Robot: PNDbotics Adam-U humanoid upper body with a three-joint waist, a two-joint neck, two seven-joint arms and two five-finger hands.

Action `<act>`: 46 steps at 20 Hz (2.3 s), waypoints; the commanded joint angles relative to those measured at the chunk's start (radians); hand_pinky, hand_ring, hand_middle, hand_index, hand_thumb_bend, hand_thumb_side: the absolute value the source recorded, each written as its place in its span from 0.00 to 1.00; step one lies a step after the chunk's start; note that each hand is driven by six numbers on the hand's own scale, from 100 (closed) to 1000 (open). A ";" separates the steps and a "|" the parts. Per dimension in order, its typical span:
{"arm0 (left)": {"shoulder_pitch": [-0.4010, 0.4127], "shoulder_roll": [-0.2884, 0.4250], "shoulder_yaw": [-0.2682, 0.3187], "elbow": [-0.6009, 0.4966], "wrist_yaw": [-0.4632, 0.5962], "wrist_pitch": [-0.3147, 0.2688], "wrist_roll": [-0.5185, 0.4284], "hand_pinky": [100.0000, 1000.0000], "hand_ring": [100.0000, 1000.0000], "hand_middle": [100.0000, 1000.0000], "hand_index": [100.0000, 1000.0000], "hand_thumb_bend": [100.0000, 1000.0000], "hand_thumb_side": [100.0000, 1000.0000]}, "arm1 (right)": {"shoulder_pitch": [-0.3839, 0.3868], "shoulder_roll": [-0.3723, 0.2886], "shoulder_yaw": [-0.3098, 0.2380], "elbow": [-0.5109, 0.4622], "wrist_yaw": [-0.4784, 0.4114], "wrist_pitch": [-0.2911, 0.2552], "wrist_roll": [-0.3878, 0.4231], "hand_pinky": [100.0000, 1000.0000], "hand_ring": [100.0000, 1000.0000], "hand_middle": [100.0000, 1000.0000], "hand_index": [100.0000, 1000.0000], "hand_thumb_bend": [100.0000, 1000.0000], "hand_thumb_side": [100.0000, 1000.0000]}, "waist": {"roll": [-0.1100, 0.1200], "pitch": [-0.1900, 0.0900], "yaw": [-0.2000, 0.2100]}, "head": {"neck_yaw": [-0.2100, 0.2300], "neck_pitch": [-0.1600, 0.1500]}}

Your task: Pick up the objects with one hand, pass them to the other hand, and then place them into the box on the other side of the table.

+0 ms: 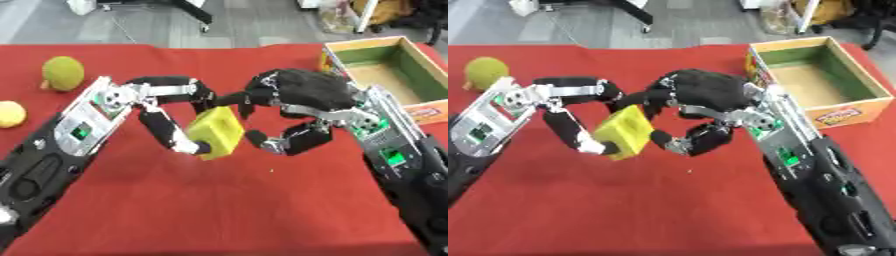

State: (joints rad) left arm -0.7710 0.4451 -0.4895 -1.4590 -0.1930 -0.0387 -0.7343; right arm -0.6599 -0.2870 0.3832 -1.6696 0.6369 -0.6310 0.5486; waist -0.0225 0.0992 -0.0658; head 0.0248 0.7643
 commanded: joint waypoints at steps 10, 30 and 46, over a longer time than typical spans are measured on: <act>-0.056 -0.030 0.027 -0.057 0.093 0.058 -0.028 0.74 0.56 0.52 0.59 0.17 0.10 | -0.026 0.001 -0.004 0.009 0.058 -0.107 0.092 0.72 0.59 0.55 0.99 0.10 0.17 | -0.009 -0.005 0.003 | -0.009 0.006; -0.096 -0.021 0.045 -0.097 0.172 0.111 -0.049 0.74 0.56 0.52 0.59 0.17 0.11 | -0.015 -0.039 0.006 0.002 0.266 -0.155 -0.079 0.75 0.64 0.60 1.00 0.30 0.33 | -0.006 -0.007 0.000 | -0.003 0.006; -0.102 -0.027 0.092 -0.096 0.210 0.116 -0.016 0.74 0.56 0.51 0.58 0.17 0.11 | -0.011 -0.049 -0.001 -0.014 0.304 -0.142 -0.123 0.76 0.66 0.61 1.00 0.33 0.31 | -0.006 -0.007 -0.007 | 0.000 0.006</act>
State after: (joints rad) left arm -0.8266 0.4237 -0.4388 -1.5047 -0.0195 0.0798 -0.7624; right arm -0.6688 -0.3144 0.3755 -1.6838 0.9207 -0.7596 0.4136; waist -0.0225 0.0993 -0.0716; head 0.0242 0.7644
